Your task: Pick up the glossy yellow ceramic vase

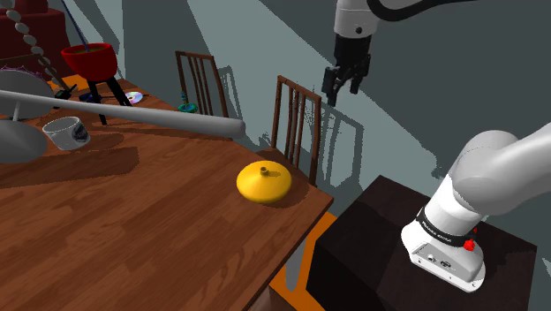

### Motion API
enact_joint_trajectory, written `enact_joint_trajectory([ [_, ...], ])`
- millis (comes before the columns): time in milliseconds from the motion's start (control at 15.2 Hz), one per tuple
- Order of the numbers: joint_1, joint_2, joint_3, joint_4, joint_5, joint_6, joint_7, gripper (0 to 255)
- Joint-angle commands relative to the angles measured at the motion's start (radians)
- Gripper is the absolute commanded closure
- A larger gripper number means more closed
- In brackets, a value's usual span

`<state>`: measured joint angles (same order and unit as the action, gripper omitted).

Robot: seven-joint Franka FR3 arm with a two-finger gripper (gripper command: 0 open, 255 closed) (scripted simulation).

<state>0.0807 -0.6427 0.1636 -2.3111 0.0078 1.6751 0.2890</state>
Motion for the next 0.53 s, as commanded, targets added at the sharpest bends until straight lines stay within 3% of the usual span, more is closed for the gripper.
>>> enact_joint_trajectory([
  [0,0.012,0.044,0.037,0.019,0.024,0.019,0.045,0],
  [462,0.045,0.212,0.157,0.084,0.077,0.103,0.191,0],
])
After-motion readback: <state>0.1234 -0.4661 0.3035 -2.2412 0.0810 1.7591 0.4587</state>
